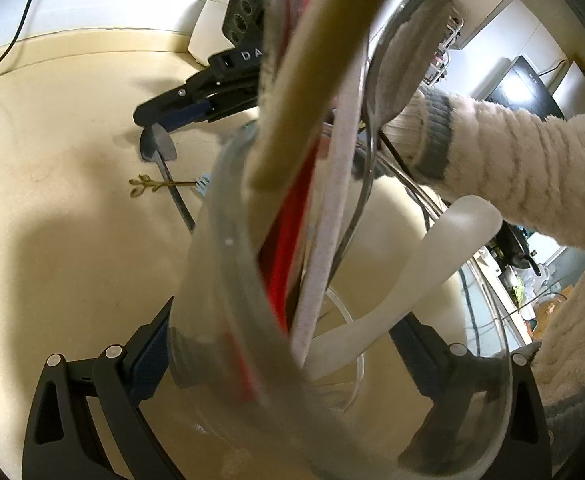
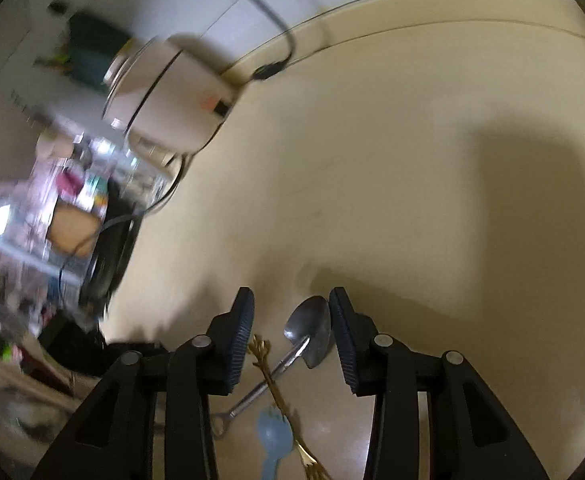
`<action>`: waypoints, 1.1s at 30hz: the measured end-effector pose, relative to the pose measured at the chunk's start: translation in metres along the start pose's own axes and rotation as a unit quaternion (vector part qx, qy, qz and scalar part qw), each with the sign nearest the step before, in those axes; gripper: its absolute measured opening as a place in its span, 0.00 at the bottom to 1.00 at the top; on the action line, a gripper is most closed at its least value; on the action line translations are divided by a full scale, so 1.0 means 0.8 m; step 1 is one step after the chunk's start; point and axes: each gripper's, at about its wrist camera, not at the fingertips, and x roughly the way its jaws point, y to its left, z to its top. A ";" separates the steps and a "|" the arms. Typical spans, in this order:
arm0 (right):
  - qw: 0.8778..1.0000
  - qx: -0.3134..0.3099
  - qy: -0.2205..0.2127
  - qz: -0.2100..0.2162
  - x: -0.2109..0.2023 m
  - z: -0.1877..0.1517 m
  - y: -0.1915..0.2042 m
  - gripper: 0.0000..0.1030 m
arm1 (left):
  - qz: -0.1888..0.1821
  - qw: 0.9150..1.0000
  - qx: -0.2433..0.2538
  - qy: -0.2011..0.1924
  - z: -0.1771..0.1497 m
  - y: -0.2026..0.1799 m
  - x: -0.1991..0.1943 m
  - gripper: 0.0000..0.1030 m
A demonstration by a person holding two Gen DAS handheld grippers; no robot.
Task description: Organize utensils
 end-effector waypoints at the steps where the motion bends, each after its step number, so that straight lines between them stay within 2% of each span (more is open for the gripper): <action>1: 1.000 -0.014 0.011 -0.003 0.002 -0.001 0.001 0.24 | 0.003 1.000 0.002 0.001 0.000 -0.002 0.001 0.96; 3: 0.999 -0.027 0.029 -0.008 0.008 -0.003 0.002 0.07 | 0.007 1.000 0.005 0.002 -0.001 -0.006 0.002 0.96; 7: 0.999 -0.033 0.017 -0.015 0.003 -0.013 0.009 0.04 | 0.012 1.000 0.009 0.003 0.001 -0.012 0.004 0.96; 11: 0.999 -0.031 -0.026 -0.021 -0.031 -0.034 0.025 0.03 | 0.017 1.000 0.012 0.004 0.002 -0.020 0.005 0.96; 16: 0.990 -0.062 -0.088 -0.085 -0.097 -0.062 0.078 0.02 | 0.017 1.000 0.012 0.004 0.003 -0.021 0.005 0.96; 20: 0.970 -0.110 -0.139 -0.169 -0.155 -0.080 0.144 0.02 | 0.017 1.000 0.012 0.004 0.003 -0.022 0.005 0.96; 22: 0.961 -0.130 -0.143 -0.199 -0.170 -0.083 0.171 0.02 | 0.017 1.000 0.012 0.004 0.003 -0.022 0.005 0.96; 23: 0.961 -0.131 -0.138 -0.199 -0.171 -0.083 0.176 0.02 | 0.016 1.000 0.011 0.004 0.003 -0.021 0.005 0.96; 26: 0.968 -0.108 -0.115 -0.197 -0.157 -0.082 0.159 0.02 | 0.012 1.000 0.008 0.003 0.003 -0.022 0.006 0.96; 30: 0.980 -0.006 -0.114 -0.166 -0.140 -0.090 0.092 0.05 | 0.009 1.000 0.005 0.002 0.003 -0.022 0.008 0.97; 33: 0.982 0.054 -0.112 -0.143 -0.126 -0.096 0.049 0.05 | 0.009 1.000 0.005 0.002 0.003 -0.021 0.008 0.97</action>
